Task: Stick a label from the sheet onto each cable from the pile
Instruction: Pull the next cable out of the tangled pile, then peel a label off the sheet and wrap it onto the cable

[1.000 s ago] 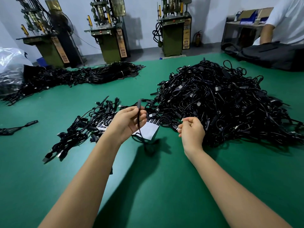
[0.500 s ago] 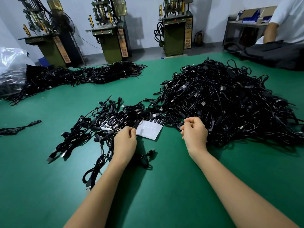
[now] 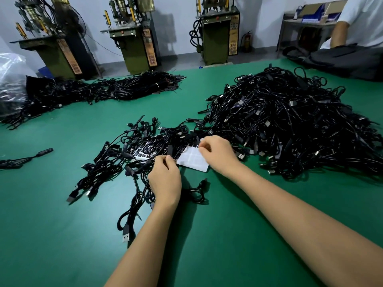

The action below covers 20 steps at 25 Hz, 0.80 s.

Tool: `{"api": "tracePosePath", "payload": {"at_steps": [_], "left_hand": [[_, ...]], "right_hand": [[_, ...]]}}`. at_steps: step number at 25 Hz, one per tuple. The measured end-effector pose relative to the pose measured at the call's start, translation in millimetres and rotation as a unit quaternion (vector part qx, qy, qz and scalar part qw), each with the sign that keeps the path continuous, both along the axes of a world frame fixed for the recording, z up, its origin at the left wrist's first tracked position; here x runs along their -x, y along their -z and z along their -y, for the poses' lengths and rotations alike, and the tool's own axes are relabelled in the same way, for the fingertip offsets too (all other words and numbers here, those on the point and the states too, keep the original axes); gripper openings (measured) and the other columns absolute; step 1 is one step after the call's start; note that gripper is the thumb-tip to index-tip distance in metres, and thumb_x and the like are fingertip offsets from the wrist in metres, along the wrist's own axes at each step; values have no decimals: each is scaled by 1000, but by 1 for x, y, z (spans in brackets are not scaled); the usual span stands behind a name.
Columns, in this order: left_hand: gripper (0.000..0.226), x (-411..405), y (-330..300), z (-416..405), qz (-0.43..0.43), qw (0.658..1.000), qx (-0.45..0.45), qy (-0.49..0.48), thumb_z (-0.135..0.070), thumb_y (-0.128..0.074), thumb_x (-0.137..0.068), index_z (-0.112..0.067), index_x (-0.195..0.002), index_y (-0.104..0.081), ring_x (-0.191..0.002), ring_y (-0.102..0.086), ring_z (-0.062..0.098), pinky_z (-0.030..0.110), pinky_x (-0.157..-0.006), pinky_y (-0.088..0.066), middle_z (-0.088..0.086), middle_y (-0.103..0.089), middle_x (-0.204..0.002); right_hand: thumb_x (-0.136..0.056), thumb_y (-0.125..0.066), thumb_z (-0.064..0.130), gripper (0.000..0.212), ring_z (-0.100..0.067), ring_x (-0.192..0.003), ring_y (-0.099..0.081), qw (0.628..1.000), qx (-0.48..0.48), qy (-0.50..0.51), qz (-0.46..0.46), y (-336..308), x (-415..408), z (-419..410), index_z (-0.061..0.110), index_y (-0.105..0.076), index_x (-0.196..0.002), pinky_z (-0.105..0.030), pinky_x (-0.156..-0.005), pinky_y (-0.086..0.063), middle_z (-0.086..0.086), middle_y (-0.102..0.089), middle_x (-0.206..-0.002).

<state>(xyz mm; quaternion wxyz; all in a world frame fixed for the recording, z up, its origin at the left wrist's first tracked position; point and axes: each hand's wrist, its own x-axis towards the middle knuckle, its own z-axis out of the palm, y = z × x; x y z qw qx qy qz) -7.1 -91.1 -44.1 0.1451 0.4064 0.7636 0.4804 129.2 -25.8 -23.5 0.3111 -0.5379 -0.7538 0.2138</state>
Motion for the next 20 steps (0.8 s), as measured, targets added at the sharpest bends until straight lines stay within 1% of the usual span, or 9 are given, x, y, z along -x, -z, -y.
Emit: {"api": "tracePosePath", "payload": {"at_steps": [2,3,4,6,8,10,13,16,20], "left_hand": [[22,0,0,1,-3,1000,7,-2,-28,-40,-99,-19,-91,-59,-65,-44,-1,18,-53,-27,-10,-54,-69],[21,1,-1,1,-7,1000,9,-2,-28,-41,-98,-21,-90,-58,-63,-42,-2,14,-51,-23,-12,-52,-68],[19,1,-1,1,-9,1000,8,-2,-28,-41,-98,-22,-88,-57,-63,-41,-2,15,-50,-23,-13,-51,-67],[17,1,-2,0,-8,1000,4,-4,-28,-42,-98,-23,-87,-55,-62,-41,-1,22,-53,-26,-13,-50,-66],[17,0,-2,-1,-1,1000,4,-10,-28,-43,-97,-23,-87,-55,-63,-44,4,26,-55,-24,-12,-51,-67],[19,1,-2,-1,10,1000,5,-15,-27,-43,-96,-20,-86,-57,-65,-47,11,27,-54,-25,-9,-55,-68],[20,1,-2,0,16,1000,5,-14,-26,-42,-96,-19,-86,-58,-65,-48,9,27,-55,-30,-7,-57,-69],[20,0,-3,0,24,999,3,-24,-22,-43,-94,-17,-83,-59,-63,-48,4,21,-52,-29,-5,-57,-67],[21,1,-4,1,36,999,-2,-28,-21,-42,-93,-15,-83,-60,-66,-50,10,27,-55,-32,-2,-59,-69]], "right_hand": [[-90,-53,11,18,-24,-95,-59,996,24,-59,55,-5,26,-7,11,-71,-96,-35,-86,-48,-7,-64,-103],[-89,-55,12,19,-24,-97,-60,994,30,-74,76,-6,37,-9,12,-72,-97,-34,-86,-49,-8,-65,-106],[-88,-57,15,18,-25,-98,-60,992,34,-75,90,-6,46,-11,14,-73,-97,-33,-84,-49,-7,-65,-108],[-86,-63,20,13,-25,-98,-60,993,40,-49,104,-6,58,-14,18,-73,-94,-28,-75,-45,-5,-66,-107],[-82,-67,19,9,-24,-95,-62,994,52,-14,100,-6,64,-15,19,-74,-86,-25,-68,-41,-2,-70,-98],[-80,-67,15,9,-24,-91,-64,993,68,6,91,-7,67,-14,19,-75,-81,-25,-66,-44,-2,-72,-90],[-82,-66,13,10,-24,-90,-63,993,74,26,92,-5,71,-11,16,-76,-85,-28,-73,-51,-3,-72,-92],[-86,-63,13,11,-26,-92,-62,992,71,41,100,-3,74,-10,13,-74,-86,-32,-78,-54,-4,-70,-93],[-87,-63,12,11,-26,-92,-62,991,71,59,94,-2,76,-9,12,-74,-86,-34,-79,-55,-4,-70,-93]]}}
